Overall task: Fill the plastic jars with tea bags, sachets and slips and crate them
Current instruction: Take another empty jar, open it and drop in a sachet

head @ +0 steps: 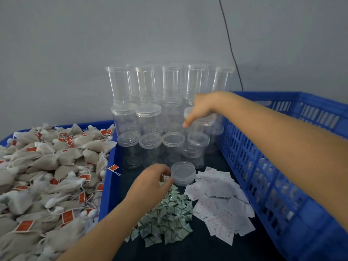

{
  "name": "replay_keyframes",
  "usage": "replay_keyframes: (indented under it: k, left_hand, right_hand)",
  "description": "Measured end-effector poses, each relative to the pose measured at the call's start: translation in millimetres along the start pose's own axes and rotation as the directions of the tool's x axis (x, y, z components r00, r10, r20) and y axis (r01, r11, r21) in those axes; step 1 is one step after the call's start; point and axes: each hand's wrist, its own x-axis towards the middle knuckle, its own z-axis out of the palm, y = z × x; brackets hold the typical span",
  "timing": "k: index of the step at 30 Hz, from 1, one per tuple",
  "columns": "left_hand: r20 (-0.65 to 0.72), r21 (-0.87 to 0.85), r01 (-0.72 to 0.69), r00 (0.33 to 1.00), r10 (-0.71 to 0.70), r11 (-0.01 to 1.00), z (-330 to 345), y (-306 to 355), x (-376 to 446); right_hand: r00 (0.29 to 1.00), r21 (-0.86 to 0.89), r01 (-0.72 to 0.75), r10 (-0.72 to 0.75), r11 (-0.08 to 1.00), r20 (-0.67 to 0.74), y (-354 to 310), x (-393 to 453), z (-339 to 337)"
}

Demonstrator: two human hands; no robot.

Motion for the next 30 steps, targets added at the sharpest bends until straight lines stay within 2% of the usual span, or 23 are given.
replay_keyframes:
  k: [4,6,9,12,14,16,17,18,19,22,24,25,26,27,29,30]
  left_hand:
    - [-0.348,-0.052,-0.061,0.937,0.039,0.997,-11,7,-2]
    - [-0.415,-0.018,-0.084,0.907,0.07,0.996,-14,9,-5]
    - [-0.448,0.145,-0.127,0.876,0.18,0.981,-14,12,-10]
    - [-0.382,0.313,-0.161,0.881,0.279,0.936,-12,16,-14]
    - [-0.292,0.466,-0.206,0.882,0.369,0.861,-9,17,-15]
    - [-0.134,0.631,-0.285,0.876,0.464,0.721,-4,17,-16]
    - [-0.044,0.69,-0.331,0.869,0.493,0.644,1,18,-17]
    - [0.033,0.732,-0.372,0.856,0.515,0.571,6,18,-18]
    - [0.09,0.766,-0.397,0.845,0.527,0.505,11,18,-18]
    - [0.171,0.83,-0.418,0.821,0.545,0.369,24,16,-18]
    - [0.223,0.827,-0.429,0.843,0.49,0.363,27,19,-16]
    - [0.243,0.821,-0.415,0.875,0.418,0.393,27,21,-16]
    - [0.239,0.801,-0.377,0.914,0.328,0.465,28,21,-16]
    - [0.233,0.739,-0.323,0.946,0.225,0.591,29,18,-15]
    - [0.204,0.479,-0.164,0.976,0.072,0.862,23,13,-13]
    - [0.188,0.307,-0.091,0.982,0.033,0.947,17,11,-12]
  right_hand:
    - [0.997,0.275,0.044,-0.025,0.96,-0.069,-16,-15,25]
    - [0.999,0.412,0.046,-0.036,0.91,-0.034,-21,-22,44]
    - [0.999,0.555,0.044,-0.044,0.831,-0.012,-23,-29,80]
    - [0.996,0.736,-0.021,-0.052,0.676,0.076,-21,-36,118]
    - [0.978,0.839,-0.118,-0.084,0.53,0.191,-15,-37,142]
    - [0.924,0.908,-0.345,-0.086,0.236,0.373,-6,-39,163]
    - [0.885,0.89,-0.443,-0.105,0.111,0.453,-1,-40,171]
    - [0.85,0.859,-0.511,-0.127,0.037,0.512,5,-41,179]
    - [0.826,0.834,-0.552,-0.134,0.01,0.548,11,-41,185]
    - [0.793,0.799,-0.601,-0.114,0.009,0.598,22,-44,197]
    - [0.794,0.797,-0.603,-0.081,0.016,0.602,22,-45,198]
    - [0.804,0.807,-0.59,-0.066,0.024,0.59,21,-45,198]
    - [0.833,0.834,-0.548,-0.05,0.064,0.551,18,-46,198]
    - [0.882,0.872,-0.46,-0.03,0.166,0.471,14,-47,197]
    - [0.983,0.885,-0.144,-0.04,0.443,0.18,8,-50,192]
    - [0.996,0.848,0.033,-0.093,0.529,0.019,7,-52,186]
